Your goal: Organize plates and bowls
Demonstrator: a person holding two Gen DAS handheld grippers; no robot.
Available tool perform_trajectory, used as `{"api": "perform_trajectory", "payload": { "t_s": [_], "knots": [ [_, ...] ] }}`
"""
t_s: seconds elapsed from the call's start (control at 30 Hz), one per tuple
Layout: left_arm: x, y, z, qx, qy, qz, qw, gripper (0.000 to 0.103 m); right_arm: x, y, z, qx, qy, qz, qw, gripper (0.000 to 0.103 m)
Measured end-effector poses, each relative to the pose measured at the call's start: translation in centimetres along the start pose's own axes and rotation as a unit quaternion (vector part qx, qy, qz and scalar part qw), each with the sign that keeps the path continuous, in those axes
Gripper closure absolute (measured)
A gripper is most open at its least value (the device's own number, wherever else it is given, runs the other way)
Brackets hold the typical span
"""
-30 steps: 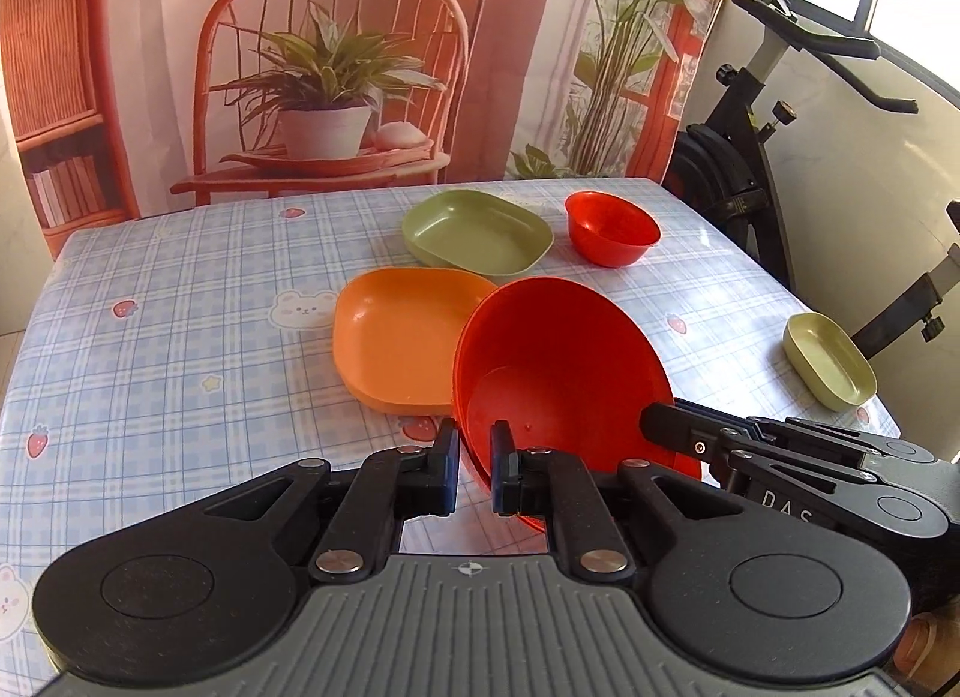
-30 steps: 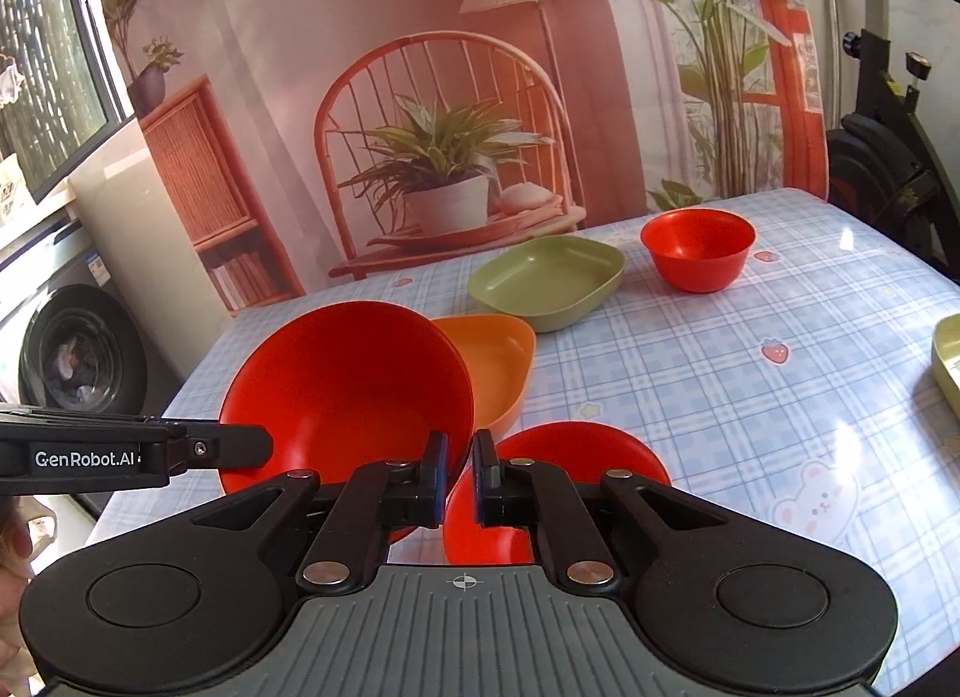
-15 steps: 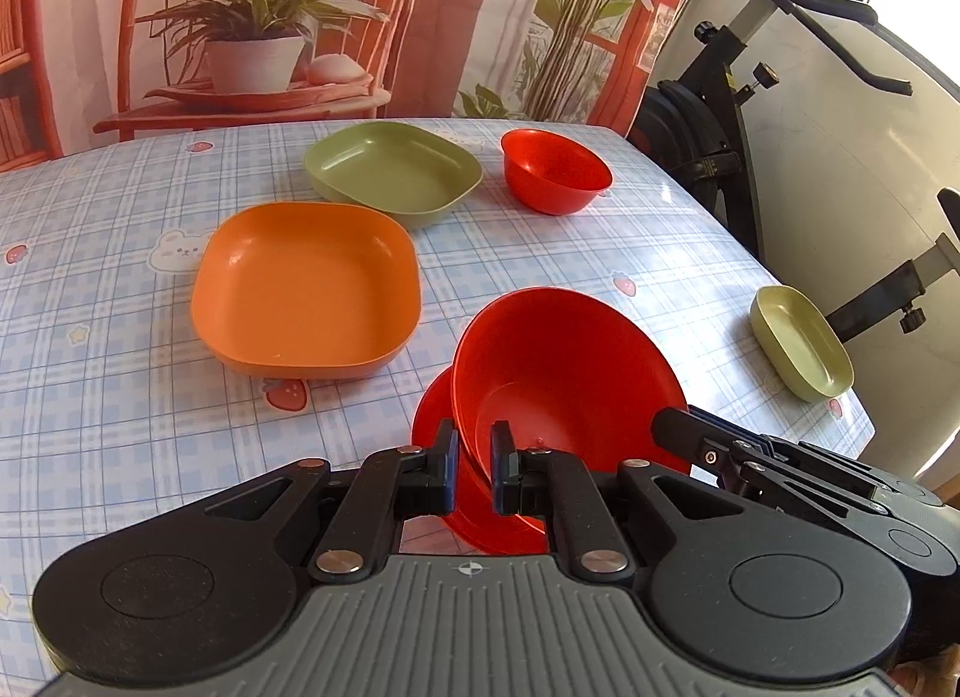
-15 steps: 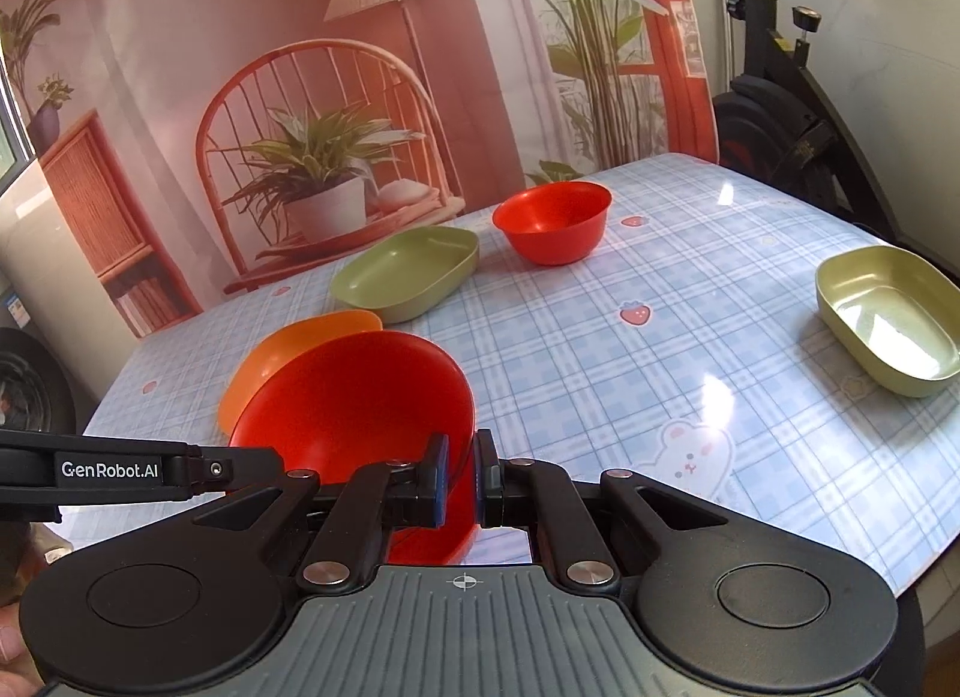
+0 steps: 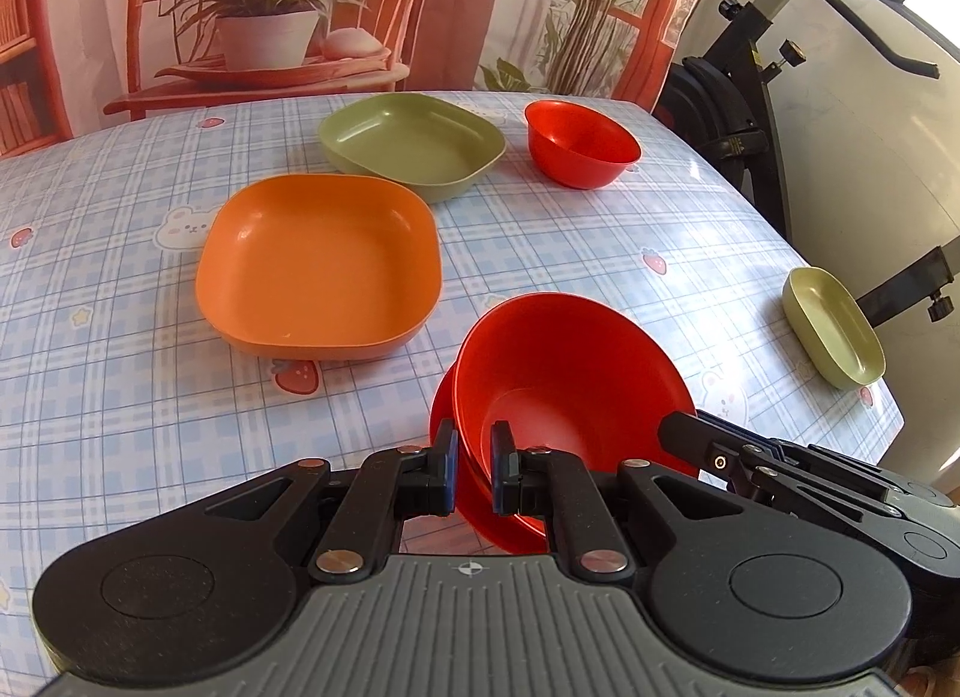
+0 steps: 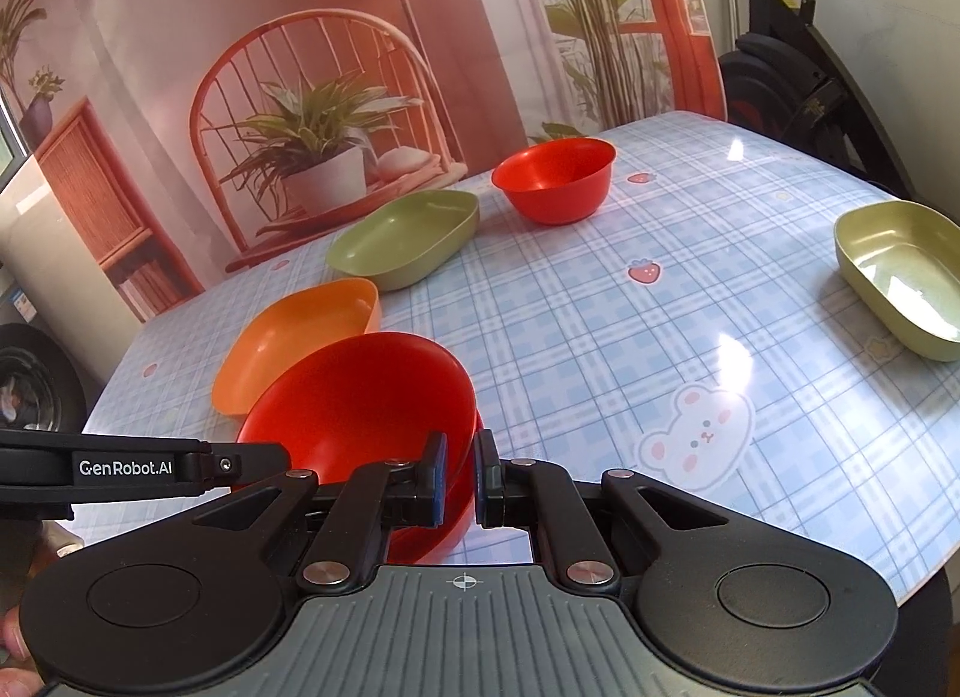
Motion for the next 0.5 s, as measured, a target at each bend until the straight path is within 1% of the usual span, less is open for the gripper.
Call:
{"api": "perform_trajectory", "payload": {
  "t_s": [0.1, 0.27, 0.5],
  "knots": [
    [0.27, 0.26, -0.05, -0.004, 0.008, 0.004, 0.9999, 0.092, 0.22, 0.28, 0.03, -0.006, 0.004, -0.003, 1.0, 0.095],
    [0.16, 0.62, -0.13, -0.008, 0.005, 0.004, 0.9999, 0.092, 0.37, 0.39, 0.0, -0.008, 0.006, -0.002, 1.0, 0.095],
    [0.29, 0.6, -0.27, -0.004, 0.01, 0.004, 0.9999, 0.091, 0.42, 0.49, -0.11, -0.011, 0.007, -0.001, 1.0, 0.095]
  ]
}}
Point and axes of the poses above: each gripper's, at about its wrist camera, not at the fingertips, and y roughly the way its jaws point, x to its right, z to its top, the point moved 1 cm from there along y, roughly the way its jaws point, and after that the axes turned 5 degrees about z, right-handed, at the moved point
